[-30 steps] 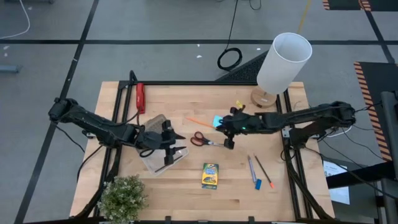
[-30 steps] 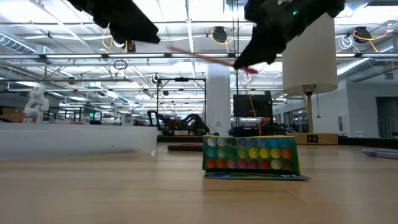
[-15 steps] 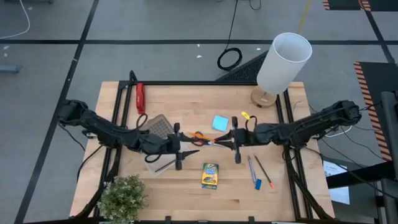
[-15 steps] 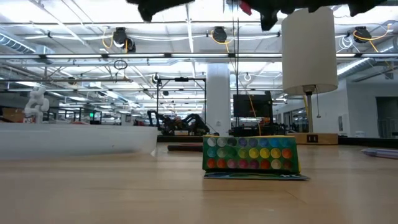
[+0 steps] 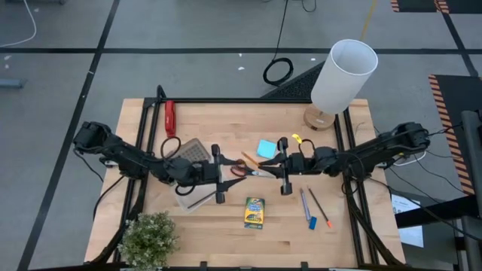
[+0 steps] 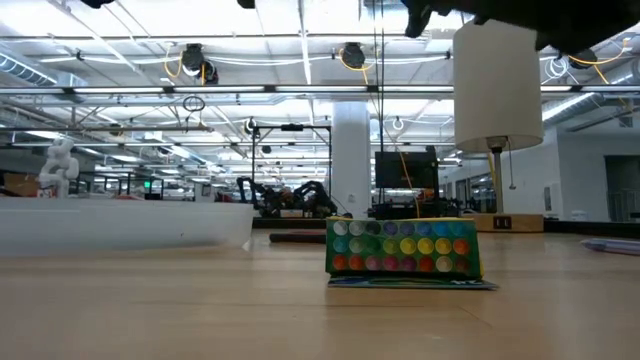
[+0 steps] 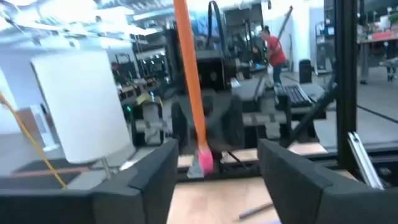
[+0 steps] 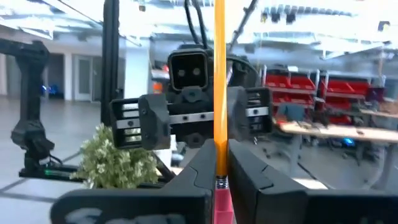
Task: Pack school essentials
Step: Put the yellow pencil into the supply box
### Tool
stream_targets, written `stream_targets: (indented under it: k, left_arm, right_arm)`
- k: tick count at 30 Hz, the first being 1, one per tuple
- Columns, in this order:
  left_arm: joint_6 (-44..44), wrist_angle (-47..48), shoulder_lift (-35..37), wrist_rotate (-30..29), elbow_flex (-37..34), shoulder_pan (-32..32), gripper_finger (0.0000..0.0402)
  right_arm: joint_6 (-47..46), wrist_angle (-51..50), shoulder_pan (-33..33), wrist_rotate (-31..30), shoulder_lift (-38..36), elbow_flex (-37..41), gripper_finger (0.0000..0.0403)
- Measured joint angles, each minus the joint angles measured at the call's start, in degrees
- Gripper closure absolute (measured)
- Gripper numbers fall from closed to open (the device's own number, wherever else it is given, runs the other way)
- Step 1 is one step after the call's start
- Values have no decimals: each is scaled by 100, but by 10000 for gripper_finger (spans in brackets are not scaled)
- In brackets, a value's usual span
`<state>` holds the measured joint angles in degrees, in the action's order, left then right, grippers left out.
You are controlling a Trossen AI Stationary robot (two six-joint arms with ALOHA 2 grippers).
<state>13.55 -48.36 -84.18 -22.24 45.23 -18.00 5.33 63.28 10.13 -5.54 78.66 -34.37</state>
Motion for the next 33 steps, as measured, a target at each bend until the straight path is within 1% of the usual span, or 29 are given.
stream_targets:
  k: [4,7,10,12,15,21,24,29,33]
  left_arm:
    - [167,-22,-1,-104,0,-2,134]
    - [174,-162,2,-188,0,17,115]
    - [98,-192,2,-151,0,14,112]
    - [-1,-188,2,-153,0,24,117]
    - [-180,-90,2,-162,0,76,138]
    - [-318,116,2,-173,0,105,217]
    - [-388,197,2,-177,0,174,248]
    - [-534,228,2,346,0,316,274]
    - [-626,371,2,501,0,418,306]
  right_arm:
    - [-77,581,-171,235,546,-31,388]
    - [-234,786,-269,433,915,-96,388]
    - [-443,975,-299,435,1239,-143,388]
    - [-497,1140,-300,436,1394,-166,388]
    - [-508,1325,-295,435,1552,-168,388]
    - [-490,1471,-295,436,1586,-168,388]
    - [-449,1493,-295,437,1566,-168,388]
    - [-423,1458,-289,451,1562,-168,388]
    - [-322,1456,-291,440,1562,-168,388]
